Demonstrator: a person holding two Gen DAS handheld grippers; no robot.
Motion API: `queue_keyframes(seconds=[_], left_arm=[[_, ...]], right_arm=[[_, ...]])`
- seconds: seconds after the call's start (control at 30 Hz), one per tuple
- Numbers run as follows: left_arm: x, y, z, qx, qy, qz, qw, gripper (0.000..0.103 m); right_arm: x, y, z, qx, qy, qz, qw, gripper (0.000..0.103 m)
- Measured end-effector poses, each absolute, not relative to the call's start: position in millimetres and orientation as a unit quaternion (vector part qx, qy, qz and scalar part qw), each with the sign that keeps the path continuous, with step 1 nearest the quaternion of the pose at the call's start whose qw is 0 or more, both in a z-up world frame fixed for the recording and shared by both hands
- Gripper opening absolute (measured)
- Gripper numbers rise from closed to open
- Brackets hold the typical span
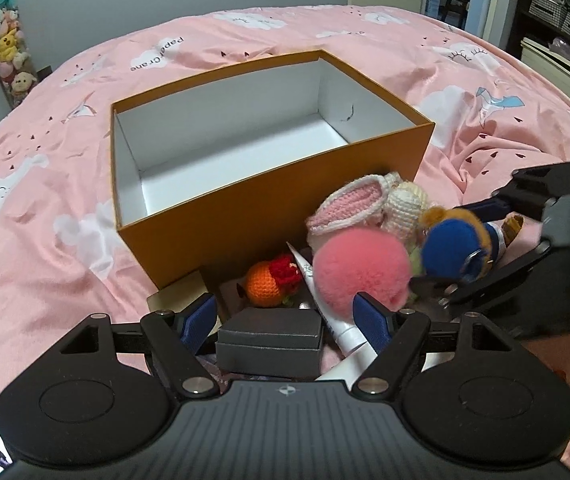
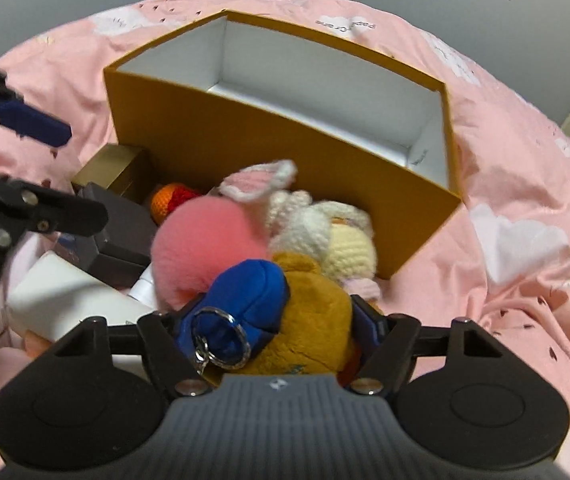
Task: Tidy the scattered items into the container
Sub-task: 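Grasp the brown plush dog with blue hat with the right gripper while the left gripper approaches the bunny, then close the left gripper on the crocheted white bunny while the right gripper holds the plush dog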
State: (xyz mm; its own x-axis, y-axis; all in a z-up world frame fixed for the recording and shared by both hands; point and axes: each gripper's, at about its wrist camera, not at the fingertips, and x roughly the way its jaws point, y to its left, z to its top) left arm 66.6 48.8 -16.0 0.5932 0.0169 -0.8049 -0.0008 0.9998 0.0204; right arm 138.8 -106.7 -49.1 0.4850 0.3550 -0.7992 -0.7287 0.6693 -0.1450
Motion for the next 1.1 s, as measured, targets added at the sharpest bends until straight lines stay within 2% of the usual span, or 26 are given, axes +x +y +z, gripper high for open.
queue_keyframes(seconds=[0.13,0.23,0.5,0.63,0.87,1.1], left_arm=[[72.8,47.4,-16.2,0.0,0.452,-0.011,0.892,0.088],[77.9,44.7,-15.8,0.001,0.449,-0.015,0.893,0.088],[89.2,40.6,-19.6,0.003,0.454,-0.035,0.89,0.083],[95.9,36.5,-17.2,-0.017,0.447,-0.048,0.893,0.076],[118.8,13.1,-18.5,-0.011,0.438,-0.084,0.895,0.075],[145.5,-11.8,-31.6,-0.006,0.442,-0.094,0.892,0.061]], right_arm=[[150.9,-125.2,-35.6,-0.192,0.409,0.33,0.829,0.076],[158.3,-134.8,-30.3,-0.183,0.403,0.312,0.841,0.083],[181.4,-160.8,-22.5,-0.128,0.4,0.258,0.87,0.083],[189.3,-173.7,-18.5,-0.09,0.398,0.234,0.882,0.083],[199.2,-193.8,-11.3,-0.055,0.391,0.208,0.895,0.082],[204.0,-204.8,-12.9,-0.027,0.392,0.208,0.896,0.082]])
